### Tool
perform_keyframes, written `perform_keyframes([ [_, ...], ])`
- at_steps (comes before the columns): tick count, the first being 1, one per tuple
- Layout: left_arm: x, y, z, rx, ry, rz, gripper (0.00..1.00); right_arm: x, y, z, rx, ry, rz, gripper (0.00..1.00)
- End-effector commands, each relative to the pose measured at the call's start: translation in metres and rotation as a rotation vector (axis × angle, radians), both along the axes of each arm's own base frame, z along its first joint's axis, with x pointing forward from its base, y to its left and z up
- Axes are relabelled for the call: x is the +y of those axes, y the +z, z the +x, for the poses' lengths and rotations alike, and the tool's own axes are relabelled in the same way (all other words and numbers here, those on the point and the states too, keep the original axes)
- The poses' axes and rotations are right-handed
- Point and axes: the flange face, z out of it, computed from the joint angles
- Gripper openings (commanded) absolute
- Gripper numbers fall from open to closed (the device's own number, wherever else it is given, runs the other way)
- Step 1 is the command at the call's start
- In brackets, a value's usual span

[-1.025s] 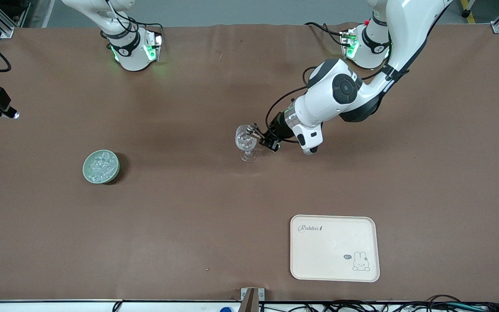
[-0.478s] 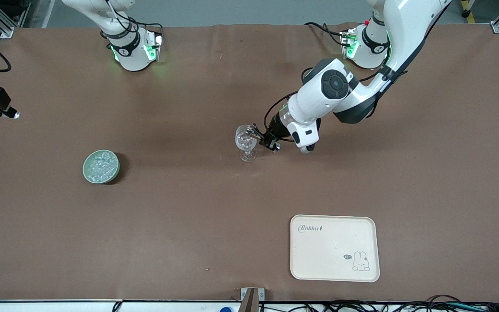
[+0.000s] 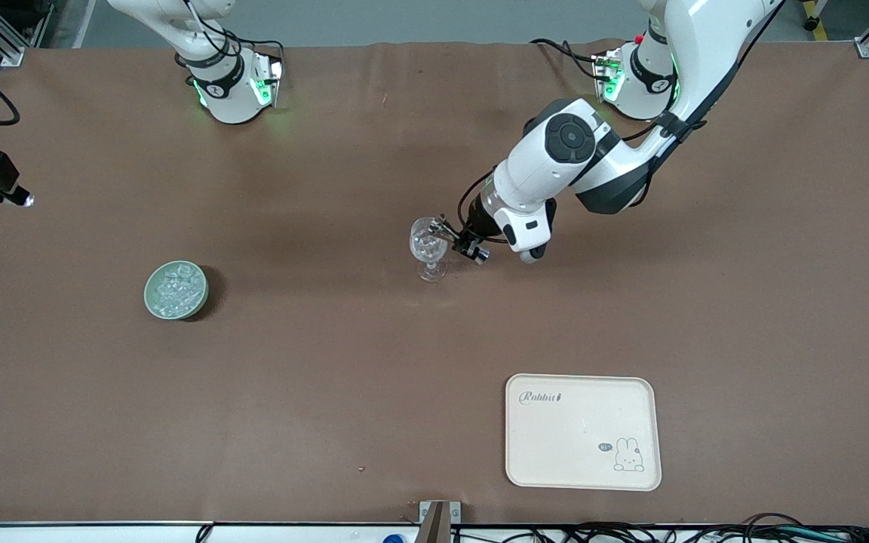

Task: Pour wine and add ice with both arms
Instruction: 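Tilt the jigger over the wine glass with the left gripper to pour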

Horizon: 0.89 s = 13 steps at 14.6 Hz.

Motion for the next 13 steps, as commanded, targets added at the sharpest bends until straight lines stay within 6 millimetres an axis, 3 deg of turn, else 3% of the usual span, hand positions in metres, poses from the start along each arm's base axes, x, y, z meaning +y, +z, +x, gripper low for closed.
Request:
perform_keyframes([
  [1,-0.0084,0.0094,0.0019,0.01,0.008,0.017,0.0,0.0025,0.0045,-0.0021,-0.006,-0.016,0.004,0.01],
  [13,-0.0163,0.0158,-0.0039,-0.021,0.009,0.102,0.0,0.0027,0.0046,-0.002,-0.008,-0.015,0.006,0.01],
])
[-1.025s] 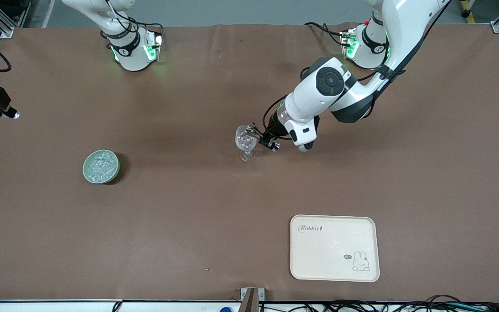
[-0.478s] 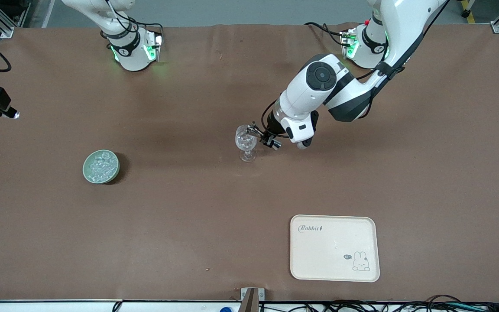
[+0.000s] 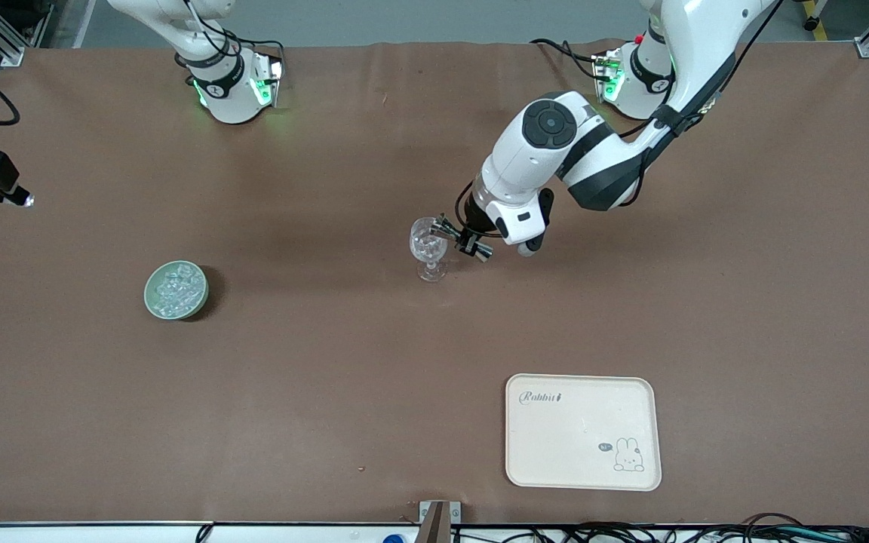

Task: Pour wine and add ice with both arms
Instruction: 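Tilt the jigger over the wine glass with the left gripper to pour, then carry the jigger toward the tray while the right gripper brings the ice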

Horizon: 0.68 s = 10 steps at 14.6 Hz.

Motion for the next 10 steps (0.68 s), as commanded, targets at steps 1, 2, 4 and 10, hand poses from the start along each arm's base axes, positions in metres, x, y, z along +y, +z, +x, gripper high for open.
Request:
perform_keyframes([
  [1,-0.009,0.0075,-0.0004,-0.001,-0.008,0.013,0.0,0.0026,0.0046,-0.002,-0.008,-0.015,0.006,0.01],
  [2,-0.0105,0.0075,-0.0018,-0.001,-0.011,0.013,0.0,0.0026,0.0046,-0.002,-0.008,-0.015,0.006,0.01],
  [4,-0.0104,0.008,-0.0015,-0.001,-0.012,0.013,0.0,0.0026,0.0046,-0.002,-0.008,-0.015,0.006,0.01],
  [10,-0.0075,0.0064,-0.002,0.007,-0.018,0.013,0.0,0.0026,0.0046,-0.002,-0.008,-0.015,0.006,0.0],
])
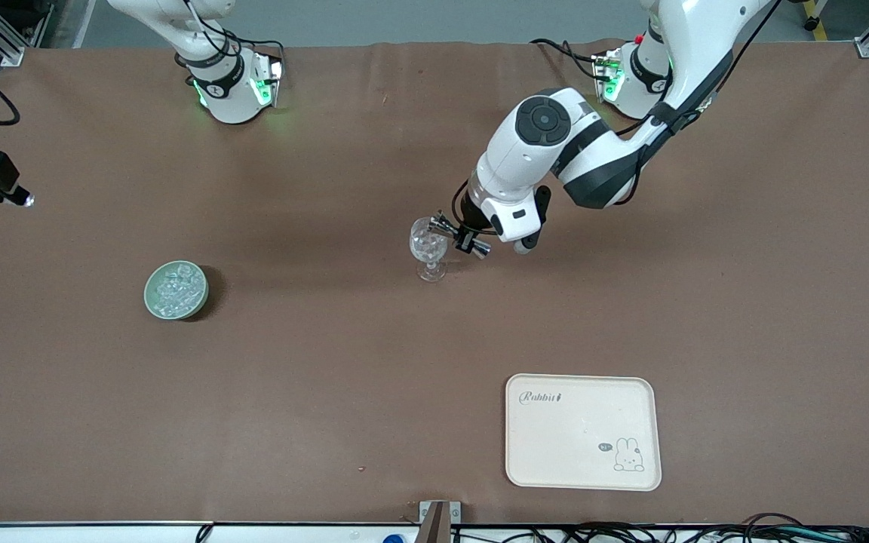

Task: Pour wine and add ice with both arms
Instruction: 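Carry the jigger toward the tray while the right gripper brings the ice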

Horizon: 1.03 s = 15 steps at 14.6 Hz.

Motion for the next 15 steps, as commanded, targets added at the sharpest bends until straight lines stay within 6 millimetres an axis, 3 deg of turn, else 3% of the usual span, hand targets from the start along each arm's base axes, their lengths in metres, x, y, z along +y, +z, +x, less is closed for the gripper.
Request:
perform_keyframes([
  [1,0.002,0.003,0.004,0.005,0.0,0.005,0.0,0.002,0.005,-0.002,-0.008,-0.015,0.006,0.0],
  [5,0.022,0.004,0.021,0.073,0.02,-0.058,0.0,0.002,0.005,-0.002,-0.008,-0.015,0.006,0.01],
  [9,0.071,0.02,0.059,0.12,0.073,-0.194,0.0,0.016,0.004,-0.002,-0.006,-0.046,0.009,0.01],
  [10,0.083,0.028,0.066,0.118,0.092,-0.234,0.0,0.029,0.004,-0.001,-0.005,-0.064,0.011,0.01],
  [13,0.125,0.029,0.096,0.131,0.179,-0.326,0.0,0.094,0.003,-0.004,-0.003,-0.138,0.016,0.01],
  [15,0.161,0.031,0.124,0.121,0.256,-0.399,0.0,0.153,-0.003,-0.008,0.003,-0.174,0.02,0.01],
])
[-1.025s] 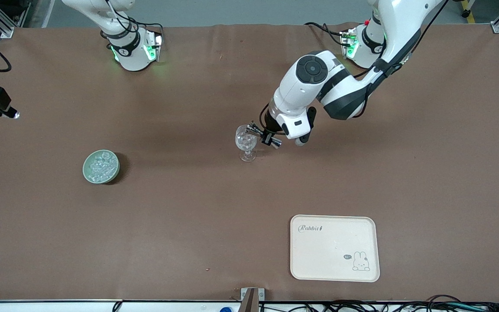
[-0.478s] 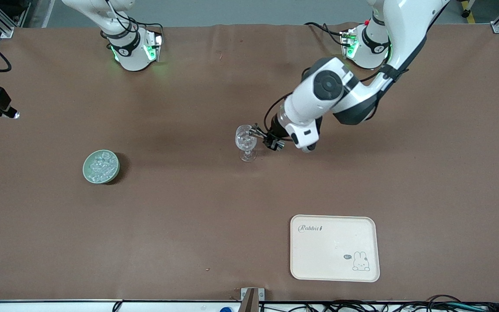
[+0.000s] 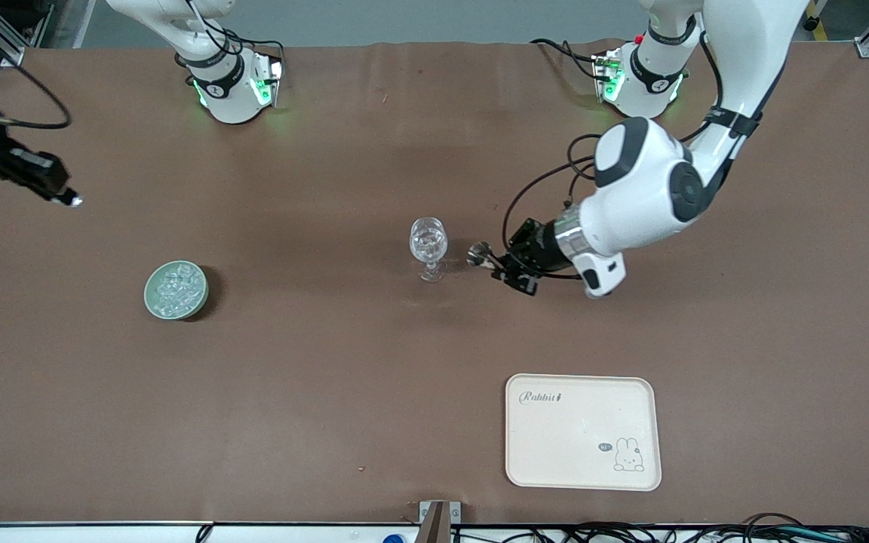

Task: Pour wine and add ice with both arms
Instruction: 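Carry the jigger toward the tray while the right gripper brings the ice, then drop the ice cube into the wine glass with the right gripper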

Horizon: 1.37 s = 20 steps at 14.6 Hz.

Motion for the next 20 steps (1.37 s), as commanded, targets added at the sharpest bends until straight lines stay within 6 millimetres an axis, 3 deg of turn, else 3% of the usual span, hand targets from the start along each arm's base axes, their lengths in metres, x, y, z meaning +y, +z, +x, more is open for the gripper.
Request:
perform_keyframes([
  [1,0.045,0.005,0.029,-0.007,0.092,-0.075,0.0,0.076,-0.011,-0.007,0.012,-0.068,0.01,0.0],
  [3,0.079,-0.005,0.05,-0.007,0.158,-0.121,0.0,0.129,-0.028,-0.01,0.026,-0.109,0.023,0.0],
  [5,0.115,-0.017,0.083,-0.017,0.249,-0.191,0.0,0.179,-0.047,-0.012,0.027,-0.167,0.053,0.0],
  [7,0.144,-0.044,0.108,0.009,0.332,-0.23,0.0,0.228,-0.076,-0.016,0.058,-0.214,0.073,0.01],
  [11,0.165,-0.094,0.159,0.017,0.413,-0.299,0.0,0.306,-0.123,-0.025,0.073,-0.283,0.137,0.01],
  [13,0.178,-0.123,0.174,0.011,0.474,-0.332,0.0,0.332,-0.152,-0.027,0.058,-0.32,0.116,0.01],
  [16,0.187,-0.152,0.176,-0.016,0.523,-0.433,0.0,0.368,-0.197,-0.036,0.073,-0.32,0.093,0.01],
  [18,0.197,-0.175,0.174,-0.02,0.57,-0.491,0.0,0.384,-0.206,-0.041,0.051,-0.308,0.105,0.01],
  [20,0.202,-0.192,0.17,0.008,0.613,-0.513,0.0,0.391,-0.229,-0.041,0.069,-0.32,0.084,0.01],
])
